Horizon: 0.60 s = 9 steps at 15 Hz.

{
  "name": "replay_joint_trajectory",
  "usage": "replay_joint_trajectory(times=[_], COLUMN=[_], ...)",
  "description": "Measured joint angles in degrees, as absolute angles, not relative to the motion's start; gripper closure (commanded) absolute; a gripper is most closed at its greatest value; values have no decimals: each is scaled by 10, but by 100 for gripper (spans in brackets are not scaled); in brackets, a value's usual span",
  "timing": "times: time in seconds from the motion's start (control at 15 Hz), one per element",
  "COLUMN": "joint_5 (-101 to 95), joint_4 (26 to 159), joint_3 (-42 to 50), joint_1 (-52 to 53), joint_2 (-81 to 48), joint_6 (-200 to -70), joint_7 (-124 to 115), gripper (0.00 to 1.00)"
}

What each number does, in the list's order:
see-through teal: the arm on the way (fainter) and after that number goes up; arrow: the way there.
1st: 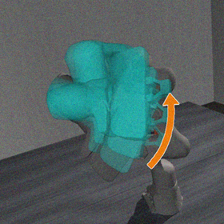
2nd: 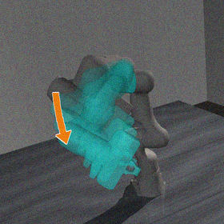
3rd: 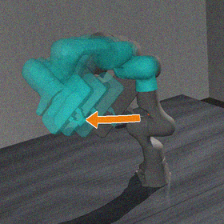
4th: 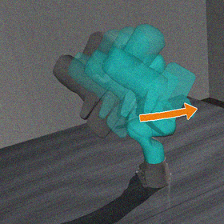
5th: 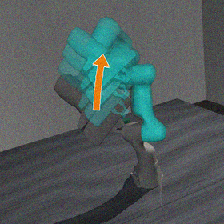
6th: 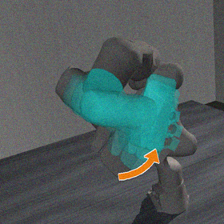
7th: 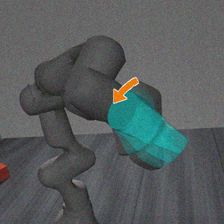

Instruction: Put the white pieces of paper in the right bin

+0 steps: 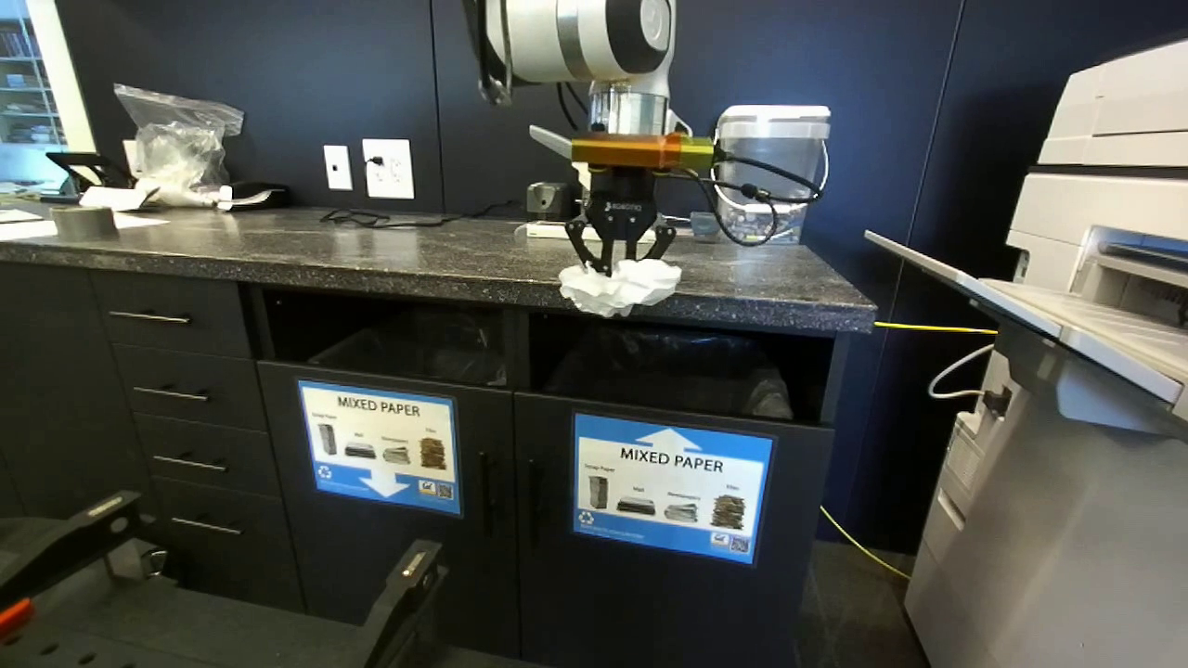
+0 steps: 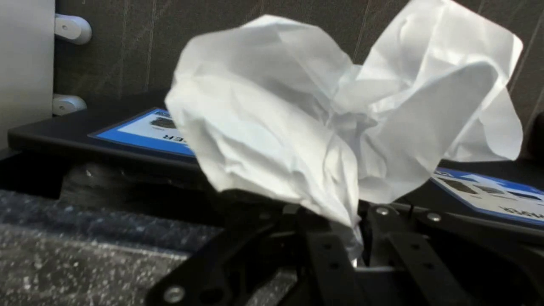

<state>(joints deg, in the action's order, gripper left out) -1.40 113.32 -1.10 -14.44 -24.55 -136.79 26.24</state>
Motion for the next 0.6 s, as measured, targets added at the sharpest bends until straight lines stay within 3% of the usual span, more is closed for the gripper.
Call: replay_joint_trajectory(times=[0.6], joint_5=[89], joint_4=[1339], joint_3=[-55], joint_1=[-168], joint_2=[-226], joint_6=[-1697], joint_7=[285], gripper=[89])
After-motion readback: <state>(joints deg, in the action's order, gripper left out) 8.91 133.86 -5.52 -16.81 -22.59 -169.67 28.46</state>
